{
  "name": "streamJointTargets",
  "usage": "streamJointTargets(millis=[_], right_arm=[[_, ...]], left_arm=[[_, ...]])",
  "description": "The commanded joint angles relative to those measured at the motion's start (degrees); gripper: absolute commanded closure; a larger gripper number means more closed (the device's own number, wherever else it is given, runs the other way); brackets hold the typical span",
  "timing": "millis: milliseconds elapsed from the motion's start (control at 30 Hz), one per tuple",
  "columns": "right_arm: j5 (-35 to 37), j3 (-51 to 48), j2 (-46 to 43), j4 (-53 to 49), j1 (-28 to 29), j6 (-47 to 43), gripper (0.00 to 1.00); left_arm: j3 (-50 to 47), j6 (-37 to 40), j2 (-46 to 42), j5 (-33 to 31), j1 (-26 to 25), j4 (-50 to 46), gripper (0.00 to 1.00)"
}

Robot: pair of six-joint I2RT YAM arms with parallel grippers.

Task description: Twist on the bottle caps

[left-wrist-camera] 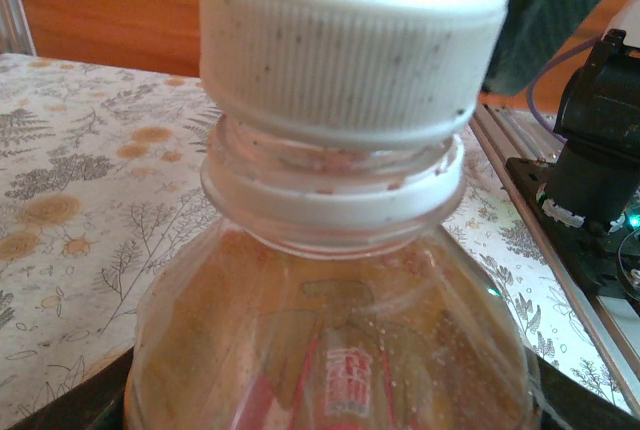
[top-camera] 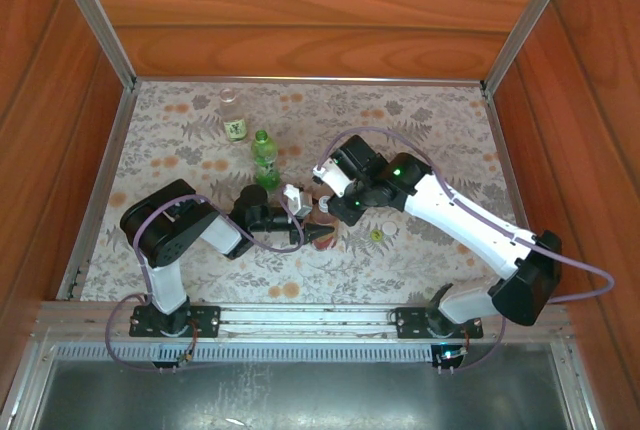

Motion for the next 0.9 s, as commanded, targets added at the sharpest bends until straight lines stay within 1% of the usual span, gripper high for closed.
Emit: streamJointTargets(millis=[0,233,300,400,500,633,700,867], right_arm=[[-1.5,0.1,-1.8,-0.9,-0.4,-0.7,0.6],[-3.2,-0.4,-3.5,-0.2,-0.4,-1.5,0.59],[-1.8,-0.2,-3.8,1.6,-0.4,0.0,0.59],[0.1,0.0,-3.4,4.5,-0.7,2.5,0.6],[0.4,0.1,-2.5,5.9,-1.3,3.5,0.61],[1.5,0.4,-0.5,5.9,-2.9,5.2,0.64],[1.0,0.3,0.0,5.8,-3.3,5.2,0.67],[-0.4,-0.3,0.4,5.7,-3.5,5.2,0.67]], left_arm=[[-0.2,-0.9,1.4,1.7,0.4,-3.9,0.4],[-0.3,-0.9,1.4,1.7,0.4,-3.9,0.4],[-0.2,-0.8,1.3,1.7,0.5,-3.9,0.4],[-0.3,-0.7,1.3,1.8,0.4,-3.9,0.4],[-0.3,-0.6,1.3,1.8,0.5,-3.9,0.4],[-0.4,-0.5,1.1,1.8,0.5,-3.9,0.4],[-0.5,-0.6,1.1,1.8,0.4,-3.9,0.4],[-0.2,-0.6,1.4,2.0,0.5,-3.9,0.4]])
